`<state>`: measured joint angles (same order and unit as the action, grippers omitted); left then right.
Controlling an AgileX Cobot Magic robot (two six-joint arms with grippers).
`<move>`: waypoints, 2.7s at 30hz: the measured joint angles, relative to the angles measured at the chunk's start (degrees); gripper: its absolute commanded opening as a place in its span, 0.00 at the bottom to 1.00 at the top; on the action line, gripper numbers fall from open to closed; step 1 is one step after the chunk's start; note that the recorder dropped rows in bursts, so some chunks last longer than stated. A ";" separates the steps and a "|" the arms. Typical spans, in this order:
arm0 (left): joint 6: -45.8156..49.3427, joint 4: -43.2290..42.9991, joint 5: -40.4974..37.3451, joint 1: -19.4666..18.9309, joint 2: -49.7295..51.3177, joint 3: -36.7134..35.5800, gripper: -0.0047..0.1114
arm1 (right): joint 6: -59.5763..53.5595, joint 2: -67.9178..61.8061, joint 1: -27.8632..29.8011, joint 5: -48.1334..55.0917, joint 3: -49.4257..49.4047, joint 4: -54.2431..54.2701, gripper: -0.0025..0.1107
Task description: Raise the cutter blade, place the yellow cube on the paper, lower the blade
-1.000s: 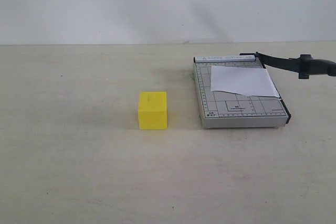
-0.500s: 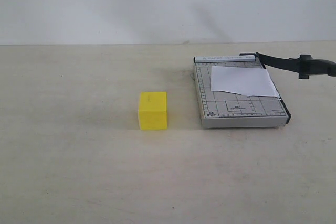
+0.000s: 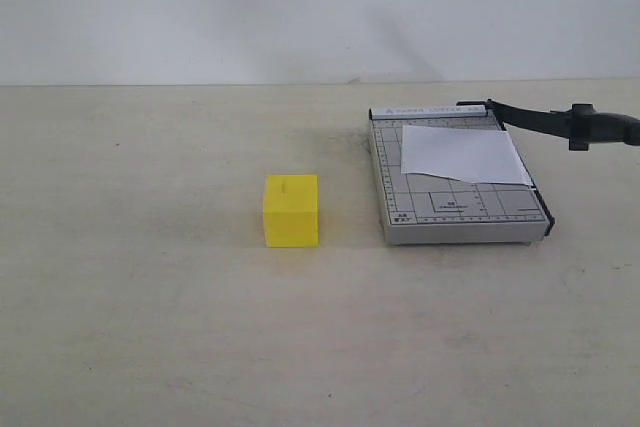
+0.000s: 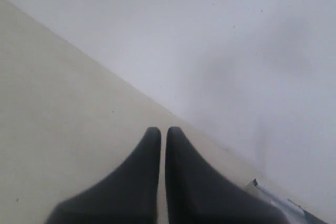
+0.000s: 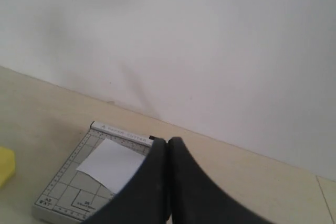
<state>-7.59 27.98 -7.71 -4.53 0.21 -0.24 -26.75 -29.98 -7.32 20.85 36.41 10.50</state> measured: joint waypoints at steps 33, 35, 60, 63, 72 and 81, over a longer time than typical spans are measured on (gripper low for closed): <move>14.31 -16.44 11.01 50.21 98.84 62.01 0.08 | 52.45 -15.57 0.00 9.38 0.00 -46.50 0.02; 13.47 -16.44 10.86 50.19 105.12 66.99 0.08 | 57.99 -18.47 0.00 9.38 0.00 -50.35 0.02; 7.59 -15.98 5.31 50.24 142.47 106.58 0.08 | 70.36 -27.33 13.79 -8.89 0.00 -53.22 0.02; 7.59 -15.98 5.03 50.60 142.51 106.81 0.08 | 70.36 -27.12 13.79 -8.89 0.00 -53.22 0.02; 7.59 -15.98 6.04 52.59 142.66 106.81 0.08 | 67.73 -27.12 11.49 -10.11 0.00 -52.97 0.02; 7.59 -15.98 7.71 52.67 143.00 106.81 0.08 | 62.92 -27.12 4.27 -10.29 0.00 -52.97 0.02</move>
<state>0.00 12.00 0.00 48.14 143.22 106.57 36.17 -57.10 -3.06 10.56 36.41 -42.47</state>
